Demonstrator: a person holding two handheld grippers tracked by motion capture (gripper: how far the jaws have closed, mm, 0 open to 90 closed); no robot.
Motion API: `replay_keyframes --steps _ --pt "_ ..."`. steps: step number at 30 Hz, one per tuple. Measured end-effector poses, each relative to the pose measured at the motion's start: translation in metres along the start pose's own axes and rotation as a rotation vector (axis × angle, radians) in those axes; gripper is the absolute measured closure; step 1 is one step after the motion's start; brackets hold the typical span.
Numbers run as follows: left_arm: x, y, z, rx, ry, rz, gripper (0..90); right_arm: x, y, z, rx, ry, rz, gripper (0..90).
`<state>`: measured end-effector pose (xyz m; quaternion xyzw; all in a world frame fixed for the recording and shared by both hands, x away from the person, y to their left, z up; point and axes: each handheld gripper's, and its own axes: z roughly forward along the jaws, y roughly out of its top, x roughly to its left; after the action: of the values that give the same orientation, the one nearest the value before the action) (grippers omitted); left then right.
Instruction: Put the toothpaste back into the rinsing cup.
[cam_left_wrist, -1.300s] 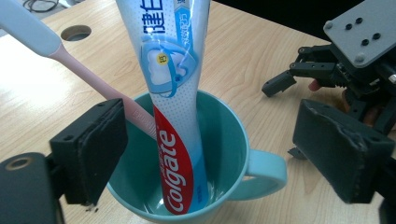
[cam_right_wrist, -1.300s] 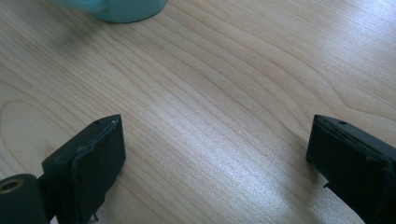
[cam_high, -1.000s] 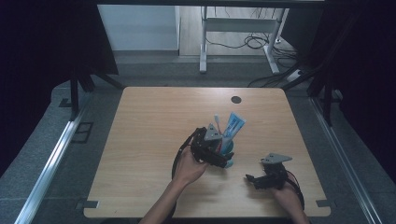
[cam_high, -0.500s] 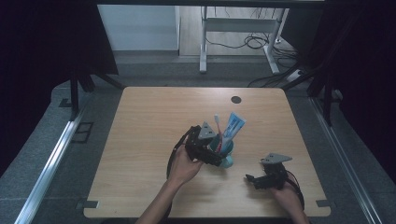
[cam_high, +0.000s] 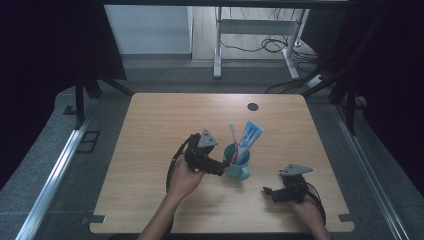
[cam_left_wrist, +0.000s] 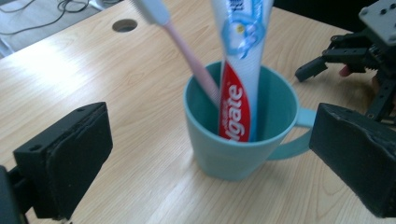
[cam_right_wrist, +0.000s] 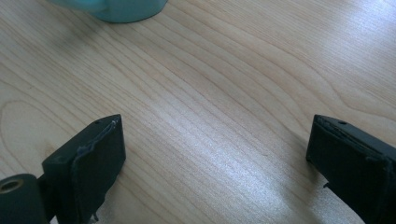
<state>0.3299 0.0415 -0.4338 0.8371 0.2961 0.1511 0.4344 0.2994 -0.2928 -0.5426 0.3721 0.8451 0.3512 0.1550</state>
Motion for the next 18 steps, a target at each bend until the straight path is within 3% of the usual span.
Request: replay_keyframes --steps 18 --pt "0.018 -0.019 -0.020 0.040 0.041 -0.021 0.0 0.000 0.000 0.000 -0.001 -0.001 0.001 4.4"
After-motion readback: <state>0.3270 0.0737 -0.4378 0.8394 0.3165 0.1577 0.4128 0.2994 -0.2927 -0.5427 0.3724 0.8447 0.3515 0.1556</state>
